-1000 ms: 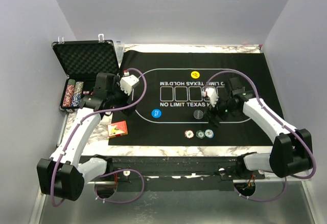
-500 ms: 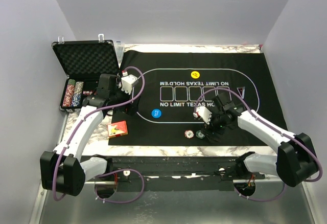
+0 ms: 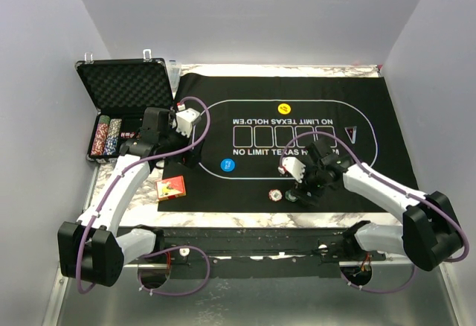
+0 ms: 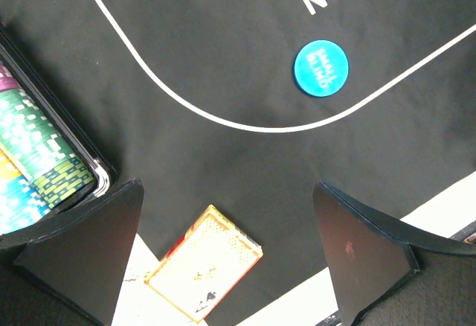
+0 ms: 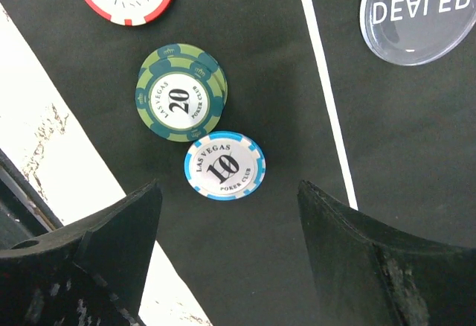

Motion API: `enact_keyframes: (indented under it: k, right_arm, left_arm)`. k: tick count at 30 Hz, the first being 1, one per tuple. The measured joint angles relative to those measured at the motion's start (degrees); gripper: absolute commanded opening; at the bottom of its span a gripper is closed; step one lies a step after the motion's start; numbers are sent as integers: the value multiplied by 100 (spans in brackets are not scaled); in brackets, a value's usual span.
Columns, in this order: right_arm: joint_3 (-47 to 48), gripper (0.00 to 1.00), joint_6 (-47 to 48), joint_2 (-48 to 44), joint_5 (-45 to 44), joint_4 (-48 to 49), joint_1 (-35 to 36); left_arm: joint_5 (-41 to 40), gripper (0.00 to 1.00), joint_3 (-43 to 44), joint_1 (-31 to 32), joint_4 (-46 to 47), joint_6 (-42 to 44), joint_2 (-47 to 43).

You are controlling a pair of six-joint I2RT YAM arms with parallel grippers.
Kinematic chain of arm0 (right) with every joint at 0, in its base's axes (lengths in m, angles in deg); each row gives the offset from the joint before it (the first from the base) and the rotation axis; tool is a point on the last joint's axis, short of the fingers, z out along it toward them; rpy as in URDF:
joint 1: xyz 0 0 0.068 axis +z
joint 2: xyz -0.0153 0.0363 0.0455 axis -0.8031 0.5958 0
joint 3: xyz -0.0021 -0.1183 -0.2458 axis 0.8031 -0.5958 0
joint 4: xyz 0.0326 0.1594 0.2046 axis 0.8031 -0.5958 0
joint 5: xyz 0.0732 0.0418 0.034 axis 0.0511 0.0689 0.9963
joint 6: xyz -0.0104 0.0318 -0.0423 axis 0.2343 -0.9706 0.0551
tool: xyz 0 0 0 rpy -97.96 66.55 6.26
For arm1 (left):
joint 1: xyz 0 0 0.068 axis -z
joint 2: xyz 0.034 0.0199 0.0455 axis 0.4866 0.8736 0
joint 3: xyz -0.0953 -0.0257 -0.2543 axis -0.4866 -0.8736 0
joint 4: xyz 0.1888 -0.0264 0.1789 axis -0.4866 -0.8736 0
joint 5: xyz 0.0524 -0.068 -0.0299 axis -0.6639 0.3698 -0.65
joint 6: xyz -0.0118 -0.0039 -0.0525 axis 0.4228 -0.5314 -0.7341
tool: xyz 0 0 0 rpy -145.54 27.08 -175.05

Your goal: Distribute texas hold em gaming equipment

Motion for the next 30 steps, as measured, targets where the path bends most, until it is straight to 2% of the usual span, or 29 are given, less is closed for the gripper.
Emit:
enact_keyframes:
  k: [9,16,24,30]
  right_arm:
    - [0,67,-61,208,-83,284,87]
    - [0,54,-92,275,-160,337,114]
    - [4,46,-105,181,-173,284,114]
    - [68,43,-107,114,-173,236,114]
  left_arm:
    - [0,99,-7,0,0,-2,-2]
    - [0,99,-7,0,2,-2,-2]
    - [0,99,-7,0,0,0,0]
    - [0,99,-7,0,0,-2,0]
